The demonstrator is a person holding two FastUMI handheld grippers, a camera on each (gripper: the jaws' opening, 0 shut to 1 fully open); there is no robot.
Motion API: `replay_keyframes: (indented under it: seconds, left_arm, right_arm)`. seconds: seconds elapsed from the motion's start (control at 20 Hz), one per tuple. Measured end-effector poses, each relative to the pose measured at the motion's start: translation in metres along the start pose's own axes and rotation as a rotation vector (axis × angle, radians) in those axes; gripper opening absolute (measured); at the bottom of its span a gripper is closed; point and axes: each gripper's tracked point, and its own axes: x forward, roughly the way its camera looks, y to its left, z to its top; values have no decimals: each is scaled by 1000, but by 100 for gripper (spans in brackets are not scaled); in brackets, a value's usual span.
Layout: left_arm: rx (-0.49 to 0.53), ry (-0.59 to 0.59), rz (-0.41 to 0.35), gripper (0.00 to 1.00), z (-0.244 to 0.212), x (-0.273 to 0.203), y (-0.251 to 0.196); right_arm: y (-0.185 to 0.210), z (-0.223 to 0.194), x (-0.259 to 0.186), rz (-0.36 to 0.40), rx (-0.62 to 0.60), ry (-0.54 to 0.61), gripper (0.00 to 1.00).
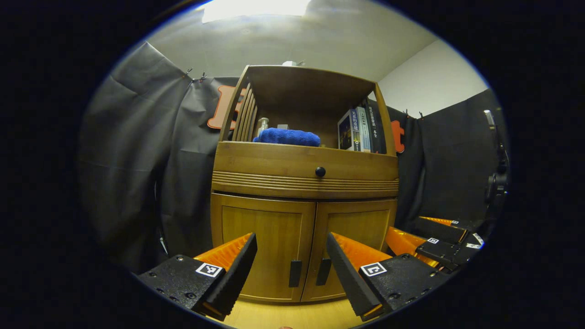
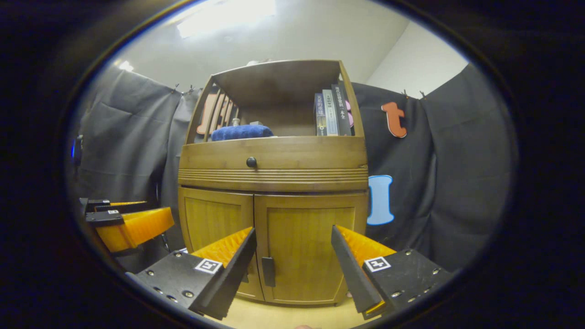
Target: Open the right door of the double-door shoe cabinet with the right hand, and open the left door with the left hand.
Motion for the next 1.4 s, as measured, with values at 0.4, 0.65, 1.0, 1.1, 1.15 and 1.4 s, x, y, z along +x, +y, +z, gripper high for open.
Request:
replay_keyframes:
  seconds: [0.4,0.65,1.0,1.1,1.15,1.4]
  left_arm:
    - [38,15,141,94,-1,-19,49]
    - [92,20,251,94,1,-34,91]
    - [147,2,400,94,10,-56,139]
    - [162,7,436,94,11,-64,151]
    - [169,11,453,94,10,-68,156]
    - [183,16,512,92,15,-86,174]
  right_arm:
    - [32,-52,34,70,-11,80,96]
    - [54,-102,75,101,-9,192,98]
    - [73,-150,126,78,-98,278,61]
    - [72,-157,135,57,-133,284,57]
    - [71,-163,139,44,-148,295,60]
    - [71,-178,143,21,-106,353,37]
